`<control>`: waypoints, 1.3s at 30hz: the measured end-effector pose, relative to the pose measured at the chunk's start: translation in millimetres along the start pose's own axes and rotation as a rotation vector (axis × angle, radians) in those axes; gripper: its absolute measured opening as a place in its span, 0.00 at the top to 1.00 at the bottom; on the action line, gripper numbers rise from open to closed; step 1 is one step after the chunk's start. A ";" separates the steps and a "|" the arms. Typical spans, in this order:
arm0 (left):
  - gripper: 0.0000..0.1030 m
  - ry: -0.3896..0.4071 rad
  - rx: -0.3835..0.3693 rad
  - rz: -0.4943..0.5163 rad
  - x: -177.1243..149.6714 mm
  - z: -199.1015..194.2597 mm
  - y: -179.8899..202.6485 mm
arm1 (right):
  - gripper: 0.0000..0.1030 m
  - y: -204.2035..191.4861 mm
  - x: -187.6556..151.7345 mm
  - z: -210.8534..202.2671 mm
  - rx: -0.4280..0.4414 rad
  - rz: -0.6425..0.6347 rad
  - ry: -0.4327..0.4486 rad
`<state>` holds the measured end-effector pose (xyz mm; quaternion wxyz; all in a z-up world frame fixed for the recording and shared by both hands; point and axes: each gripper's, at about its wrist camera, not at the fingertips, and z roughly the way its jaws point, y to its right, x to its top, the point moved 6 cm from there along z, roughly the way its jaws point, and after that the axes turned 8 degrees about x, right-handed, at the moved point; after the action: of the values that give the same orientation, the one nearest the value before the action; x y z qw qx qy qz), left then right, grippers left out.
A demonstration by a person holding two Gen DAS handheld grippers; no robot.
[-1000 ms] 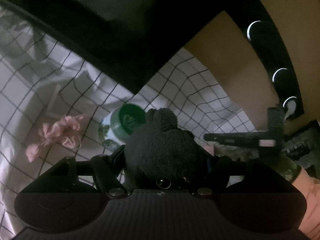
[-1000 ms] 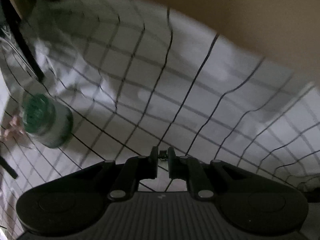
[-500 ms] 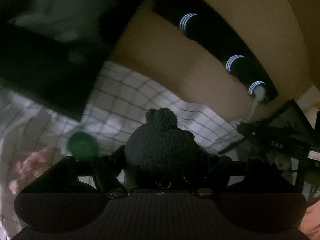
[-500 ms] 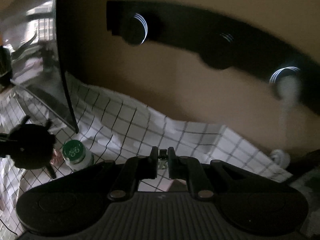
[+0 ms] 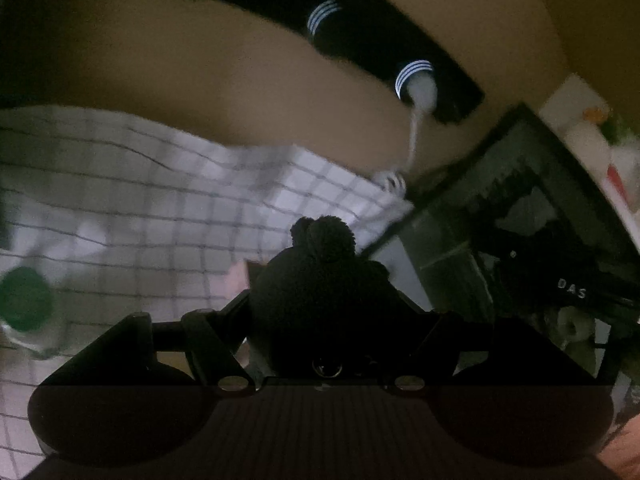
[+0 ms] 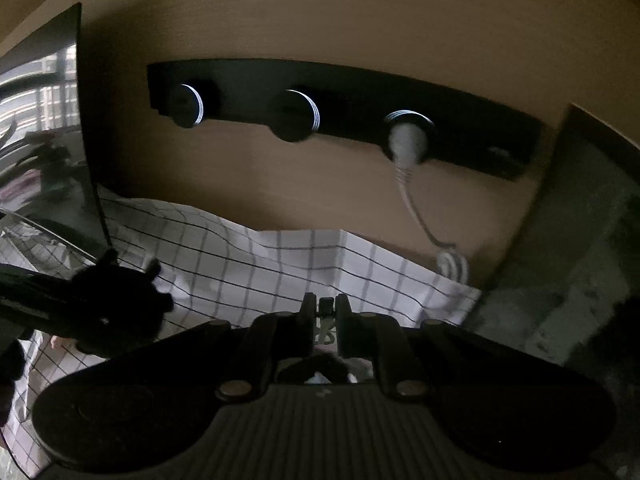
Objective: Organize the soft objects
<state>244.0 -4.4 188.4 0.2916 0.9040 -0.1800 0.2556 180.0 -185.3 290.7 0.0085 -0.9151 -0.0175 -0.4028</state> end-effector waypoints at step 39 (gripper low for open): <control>0.25 -0.203 0.132 0.165 -46.6 165.3 72.0 | 0.66 33.9 -211.5 66.4 0.134 0.274 -0.080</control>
<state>231.4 -153.6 77.7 0.1897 0.9246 -0.2649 0.1975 87.5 -222.5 89.9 0.1235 -0.9216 0.0803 -0.3590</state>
